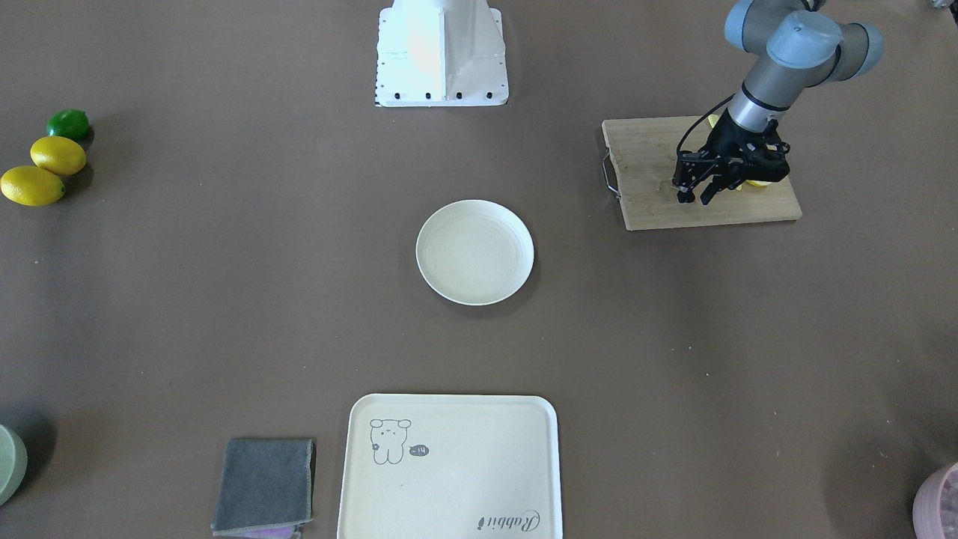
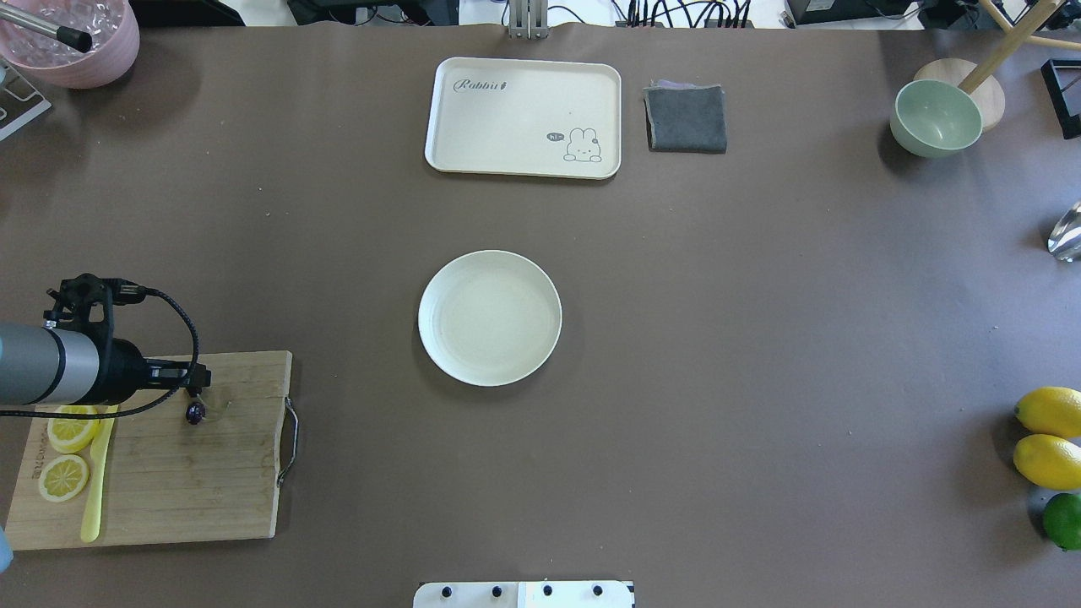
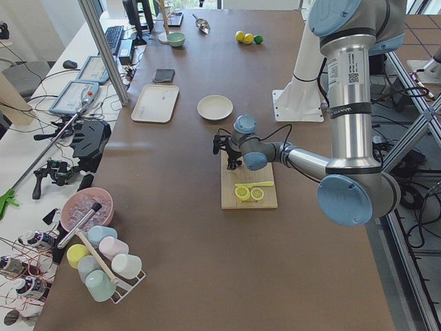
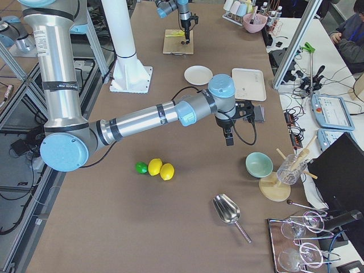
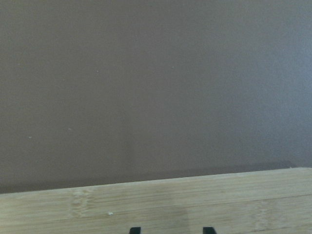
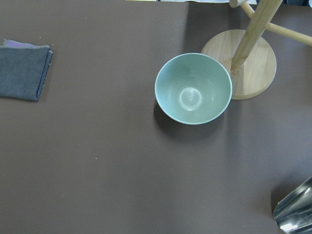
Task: Place red cherry on plate
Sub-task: 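Lower the left gripper onto the dark cherries on the cutting board and grasp them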
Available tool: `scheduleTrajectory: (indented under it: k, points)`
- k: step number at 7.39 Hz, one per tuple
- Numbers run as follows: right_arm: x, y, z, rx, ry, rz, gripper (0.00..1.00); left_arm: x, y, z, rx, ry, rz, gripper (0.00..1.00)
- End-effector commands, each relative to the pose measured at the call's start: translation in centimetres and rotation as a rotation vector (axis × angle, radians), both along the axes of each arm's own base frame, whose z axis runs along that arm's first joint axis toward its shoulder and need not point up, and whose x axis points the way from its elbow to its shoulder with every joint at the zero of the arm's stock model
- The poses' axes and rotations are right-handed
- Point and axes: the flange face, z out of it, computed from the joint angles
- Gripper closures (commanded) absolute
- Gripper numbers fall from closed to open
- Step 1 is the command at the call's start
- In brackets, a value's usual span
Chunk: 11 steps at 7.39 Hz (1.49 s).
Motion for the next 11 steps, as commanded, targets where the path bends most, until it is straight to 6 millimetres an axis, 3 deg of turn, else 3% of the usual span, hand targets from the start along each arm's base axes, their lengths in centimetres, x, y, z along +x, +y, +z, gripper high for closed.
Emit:
scheduleTrajectory:
  k: [1, 3, 4, 5, 6, 8, 10, 11]
  points:
    - [0.0, 0.0, 0.1, -0.001, 0.002, 0.001, 0.00, 0.4, 0.0, -0.2, 0.001, 0.003, 0.003, 0.53]
    - [0.0, 0.0, 0.1, -0.001, 0.002, 0.001, 0.00, 0.4, 0.1, 0.0, -0.002, -0.001, 0.004, 0.63]
    - [0.0, 0.0, 0.1, -0.001, 0.002, 0.001, 0.00, 0.2, 0.1, 0.3, -0.003, -0.005, 0.003, 0.73]
    - [0.0, 0.0, 0.1, -0.001, 0.002, 0.001, 0.00, 0.1, 0.1, 0.2, -0.002, -0.004, 0.004, 0.98]
    - [0.0, 0.1, 0.1, -0.002, 0.002, 0.001, 0.00, -0.1, 0.2, -1.0, 0.009, 0.015, 0.001, 1.00]
    - [0.3, 0.9, 1.3, -0.023, 0.007, 0.003, 0.00, 0.5, -0.5, -4.5, 0.042, 0.078, 0.003, 1.00]
    - [0.7, 2.0, 3.2, -0.049, 0.021, 0.006, 0.00, 4.5, -3.3, -11.0, 0.031, 0.170, -0.037, 1.00]
    - [1.2, 2.8, 4.5, -0.060, 0.037, 0.004, 0.00, 6.9, -5.0, -15.4, 0.003, 0.179, -0.057, 1.00]
